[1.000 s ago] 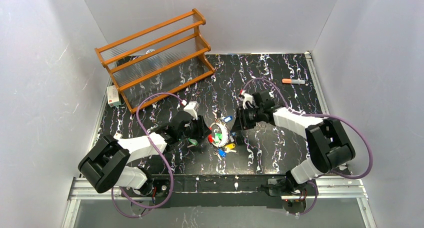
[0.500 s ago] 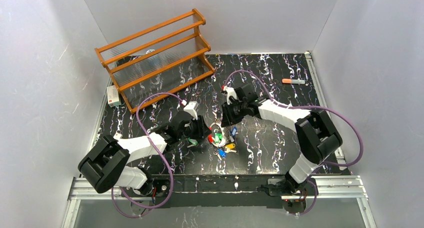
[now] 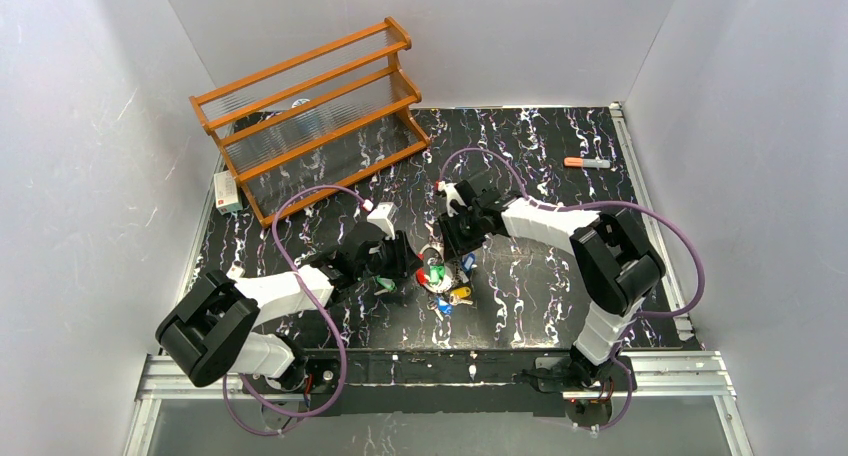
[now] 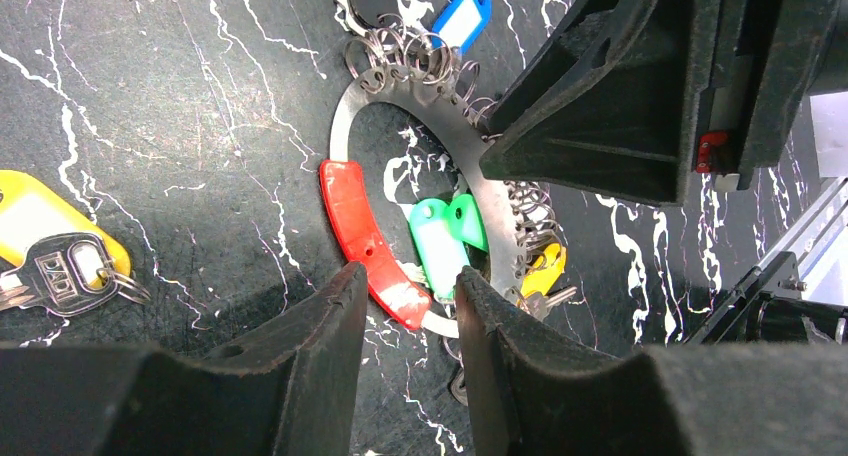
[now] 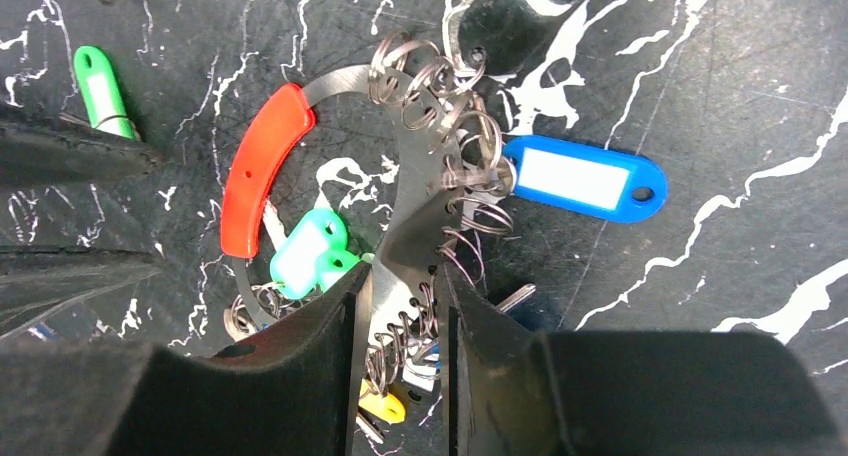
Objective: Put the keys on the keyring
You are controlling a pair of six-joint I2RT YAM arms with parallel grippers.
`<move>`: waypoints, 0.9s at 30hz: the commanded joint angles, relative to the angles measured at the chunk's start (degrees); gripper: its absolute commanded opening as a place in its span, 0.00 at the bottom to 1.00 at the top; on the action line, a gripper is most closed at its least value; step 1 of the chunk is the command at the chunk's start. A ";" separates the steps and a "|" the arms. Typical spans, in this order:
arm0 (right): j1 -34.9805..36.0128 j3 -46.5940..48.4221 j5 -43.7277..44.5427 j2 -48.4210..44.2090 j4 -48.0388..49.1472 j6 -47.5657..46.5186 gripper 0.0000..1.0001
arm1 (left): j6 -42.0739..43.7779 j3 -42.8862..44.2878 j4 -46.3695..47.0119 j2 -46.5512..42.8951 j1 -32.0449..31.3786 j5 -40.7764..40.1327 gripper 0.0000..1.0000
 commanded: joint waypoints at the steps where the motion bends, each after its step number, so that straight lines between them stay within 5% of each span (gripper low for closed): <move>1: 0.04 2.45 2.73 -0.18 -0.38 -0.53 0.39 | 0.41 0.35 -0.63 -1.99 0.13 -0.64 0.37; 9: 0.05 1.22 3.39 -1.55 -0.57 -0.84 0.39 | 0.54 0.33 -0.79 -2.13 0.08 -0.70 0.37; 22: 0.04 -0.51 5.72 -2.99 -1.33 -0.21 0.18 | 0.68 0.42 -1.31 -3.22 0.15 -0.91 0.37; 27: 0.04 -0.19 8.85 -2.85 -2.06 -0.92 0.18 | 0.83 0.42 -1.91 -4.12 0.12 -1.38 0.37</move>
